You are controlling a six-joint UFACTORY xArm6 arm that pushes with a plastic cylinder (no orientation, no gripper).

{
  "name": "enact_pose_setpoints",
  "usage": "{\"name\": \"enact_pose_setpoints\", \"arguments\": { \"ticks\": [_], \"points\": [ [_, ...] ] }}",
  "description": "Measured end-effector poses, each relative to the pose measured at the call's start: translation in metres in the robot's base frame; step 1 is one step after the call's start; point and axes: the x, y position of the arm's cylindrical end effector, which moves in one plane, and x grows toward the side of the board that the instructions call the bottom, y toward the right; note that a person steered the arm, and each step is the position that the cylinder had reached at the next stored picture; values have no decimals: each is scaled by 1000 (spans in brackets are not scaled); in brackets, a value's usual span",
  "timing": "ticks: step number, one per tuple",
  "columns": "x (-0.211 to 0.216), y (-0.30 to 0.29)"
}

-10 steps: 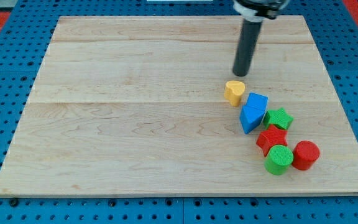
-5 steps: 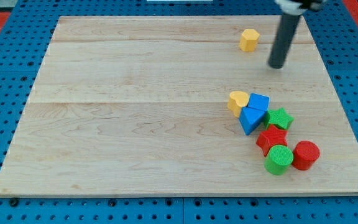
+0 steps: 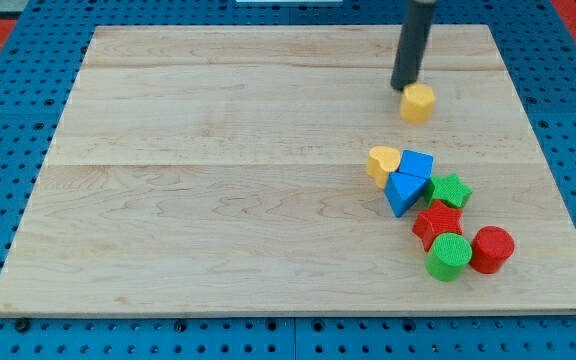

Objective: Push the yellow blocks into the group of blocks

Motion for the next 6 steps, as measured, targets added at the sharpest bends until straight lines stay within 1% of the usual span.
{"name": "enact_pose_setpoints", "arguments": {
  "ticks": [1,2,3,4,6],
  "points": [
    [29,6],
    [15,14],
    [35,32],
    [78,32],
    [78,32]
  ]
}}
